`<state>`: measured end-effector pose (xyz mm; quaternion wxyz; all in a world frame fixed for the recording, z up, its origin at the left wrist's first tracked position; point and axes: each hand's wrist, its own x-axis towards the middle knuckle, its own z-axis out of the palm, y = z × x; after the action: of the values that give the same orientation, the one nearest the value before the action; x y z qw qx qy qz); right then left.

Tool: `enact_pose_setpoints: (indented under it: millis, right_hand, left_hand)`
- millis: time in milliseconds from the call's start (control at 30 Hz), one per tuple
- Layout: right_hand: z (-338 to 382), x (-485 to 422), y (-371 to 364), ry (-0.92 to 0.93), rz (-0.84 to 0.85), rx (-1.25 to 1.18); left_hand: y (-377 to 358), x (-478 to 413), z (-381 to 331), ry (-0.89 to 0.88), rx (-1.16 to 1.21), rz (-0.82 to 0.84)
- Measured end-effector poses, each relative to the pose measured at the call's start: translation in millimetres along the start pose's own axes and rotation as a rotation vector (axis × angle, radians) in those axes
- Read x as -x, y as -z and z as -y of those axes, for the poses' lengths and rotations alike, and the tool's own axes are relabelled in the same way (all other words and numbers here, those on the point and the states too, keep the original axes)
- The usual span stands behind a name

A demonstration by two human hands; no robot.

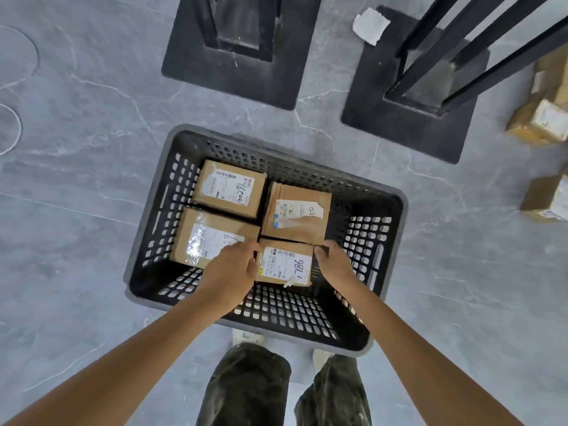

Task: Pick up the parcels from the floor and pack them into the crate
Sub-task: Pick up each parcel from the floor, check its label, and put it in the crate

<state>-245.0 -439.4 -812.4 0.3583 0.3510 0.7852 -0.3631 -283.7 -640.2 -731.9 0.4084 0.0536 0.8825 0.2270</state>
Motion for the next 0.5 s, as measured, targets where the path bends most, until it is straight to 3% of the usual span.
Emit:
enact_pose_setpoints:
  millis: [300,500]
  right_hand:
    - [156.3,198.3,167.8,0.381,-0.077,-0.202]
    - [244.6,373.7,312.5,0.666,-0.28,-0.297]
  left_hand:
    - [166.5,123.7,-161.3,-0.276,0.14,-0.31]
    - [287.4,238.4,-295.7,-0.54,0.202,-0.53]
